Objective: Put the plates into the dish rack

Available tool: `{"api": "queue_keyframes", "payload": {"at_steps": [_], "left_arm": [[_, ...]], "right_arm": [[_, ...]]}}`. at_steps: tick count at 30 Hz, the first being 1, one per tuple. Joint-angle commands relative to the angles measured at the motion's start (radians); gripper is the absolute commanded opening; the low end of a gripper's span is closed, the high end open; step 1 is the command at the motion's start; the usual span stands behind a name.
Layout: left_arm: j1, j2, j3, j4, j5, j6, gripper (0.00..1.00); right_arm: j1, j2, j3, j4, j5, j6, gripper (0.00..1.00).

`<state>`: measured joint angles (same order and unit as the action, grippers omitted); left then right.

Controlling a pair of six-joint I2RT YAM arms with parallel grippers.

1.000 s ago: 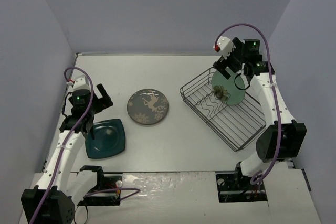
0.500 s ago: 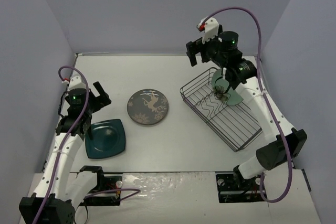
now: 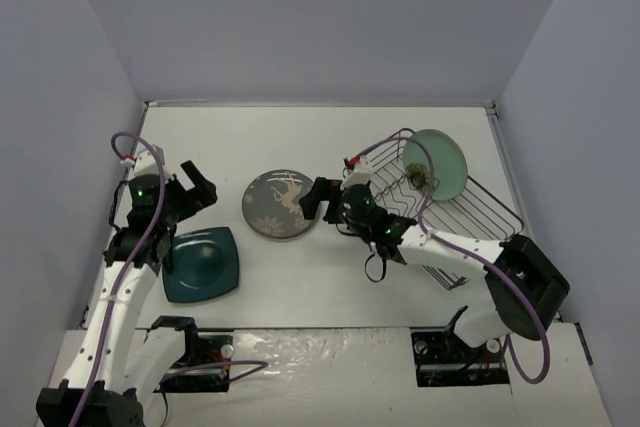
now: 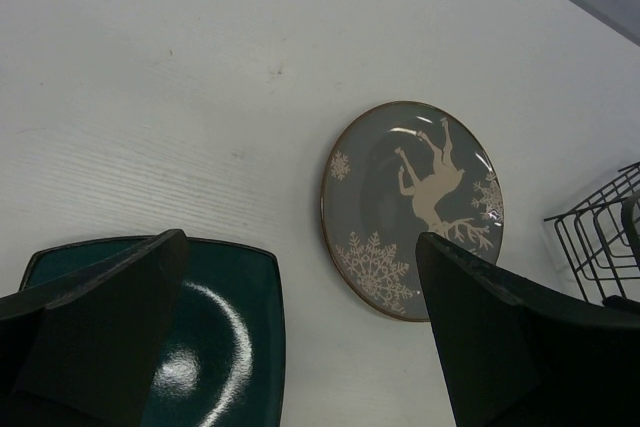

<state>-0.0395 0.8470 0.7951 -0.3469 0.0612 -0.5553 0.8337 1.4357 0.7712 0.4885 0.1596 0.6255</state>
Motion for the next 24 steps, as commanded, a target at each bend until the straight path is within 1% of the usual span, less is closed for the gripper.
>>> {"api": "queue_keyframes", "payload": {"at_steps": [1,3,5,9,14,18,23,24], "left_arm": [[-0.002,-0.054,-0.025,0.066,0.037,-0.047,0.97],[-0.003,-0.069,-0.034,0.060,0.038,-0.049,0.97],[-0.003,-0.083,-0.040,0.056,0.040,-0.050,0.97],[-0.003,-0.098,-0.045,0.051,0.046,-0.049,0.97],[-0.003,-0.089,-0.031,0.031,0.028,-0.063,0.97],[-0.005,-0.084,-0.021,0.013,0.012,-0.063,0.97],[-0.003,-0.089,-0.027,0.017,0.005,-0.062,0.97],[-0.003,-0.090,-0.026,0.015,0.004,-0.061,0.97]], "right_arm": [[0.041,0.074,-0.079,0.357,0.078,0.277,1.00],[0.044,0.111,-0.144,0.450,0.097,0.339,1.00],[0.044,0.154,-0.160,0.506,0.123,0.383,1.00],[0.044,0.255,-0.141,0.550,0.145,0.422,1.00],[0.031,0.377,-0.119,0.624,0.126,0.470,0.99],[0.015,0.441,-0.118,0.655,0.122,0.523,0.92],[-0.002,0.504,-0.109,0.680,0.090,0.546,0.85],[-0.006,0.517,-0.107,0.683,0.085,0.560,0.82]]}}
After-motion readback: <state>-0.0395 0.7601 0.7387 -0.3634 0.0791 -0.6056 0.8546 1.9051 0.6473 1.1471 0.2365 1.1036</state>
